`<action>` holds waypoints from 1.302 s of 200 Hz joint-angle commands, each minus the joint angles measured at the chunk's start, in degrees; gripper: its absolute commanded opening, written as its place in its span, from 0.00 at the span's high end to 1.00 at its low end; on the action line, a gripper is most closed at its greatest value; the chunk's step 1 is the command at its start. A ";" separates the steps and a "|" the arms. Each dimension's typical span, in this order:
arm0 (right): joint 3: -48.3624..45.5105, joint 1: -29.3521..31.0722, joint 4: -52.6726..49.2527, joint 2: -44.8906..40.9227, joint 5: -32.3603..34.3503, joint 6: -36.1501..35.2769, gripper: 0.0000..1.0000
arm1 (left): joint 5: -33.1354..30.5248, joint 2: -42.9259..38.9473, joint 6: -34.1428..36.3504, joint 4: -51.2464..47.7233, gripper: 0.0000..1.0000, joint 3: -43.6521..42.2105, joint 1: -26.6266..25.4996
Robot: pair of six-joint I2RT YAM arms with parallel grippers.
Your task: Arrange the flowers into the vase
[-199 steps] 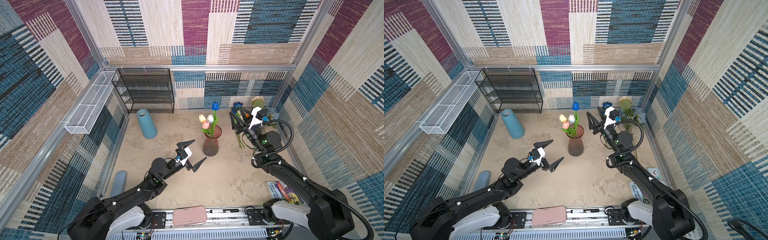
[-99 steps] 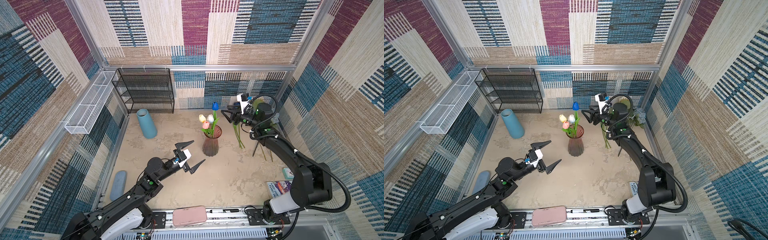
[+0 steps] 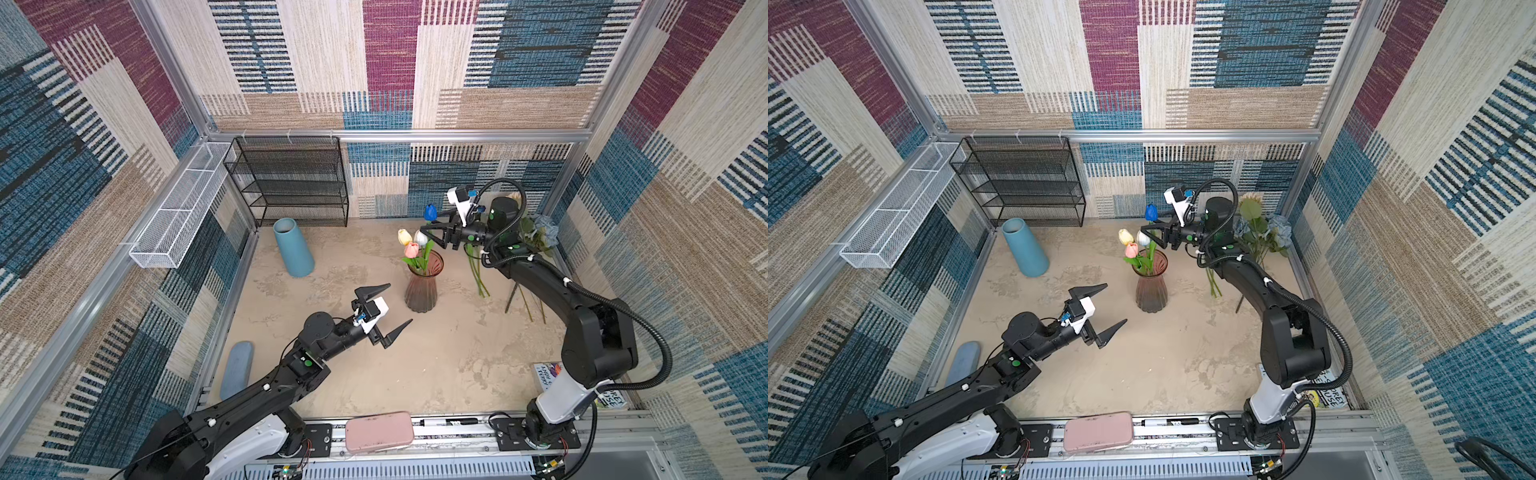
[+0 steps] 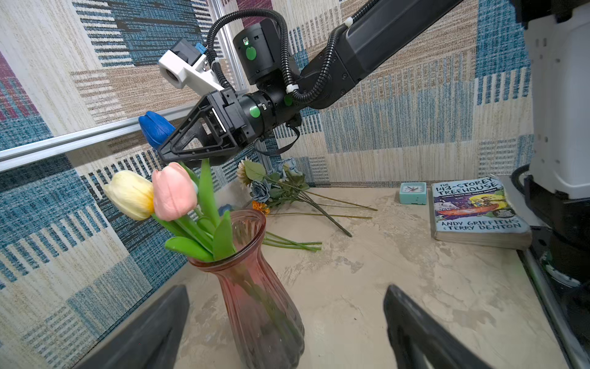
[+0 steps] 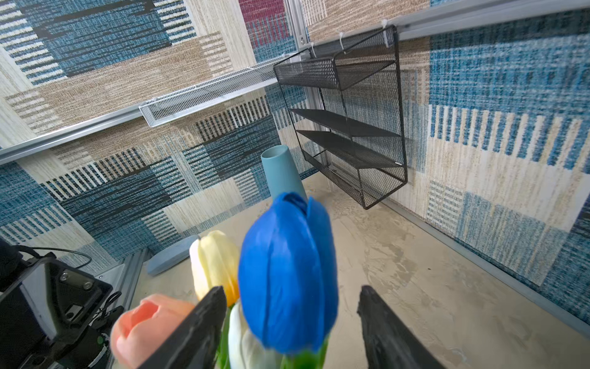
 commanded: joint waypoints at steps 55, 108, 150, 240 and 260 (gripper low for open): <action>-1.55 0.06 -1.28 -3.37 -6.03 -2.73 0.56 | -0.80 0.63 1.61 2.46 0.02 -0.19 0.04; -7.51 0.07 -2.73 -9.37 -2.68 -5.48 0.54 | -0.84 1.81 1.20 3.70 0.01 -0.46 0.08; -8.35 0.07 -2.13 -13.26 12.30 -1.01 0.29 | 0.01 2.39 0.21 4.46 0.01 0.06 0.08; -3.59 -7.65 -18.49 -5.38 41.68 3.74 0.48 | 1.37 4.39 1.43 3.20 0.01 -1.23 0.04; -0.74 -8.45 -24.04 0.14 46.64 1.51 0.59 | 1.36 6.28 1.25 4.28 0.01 -1.94 0.05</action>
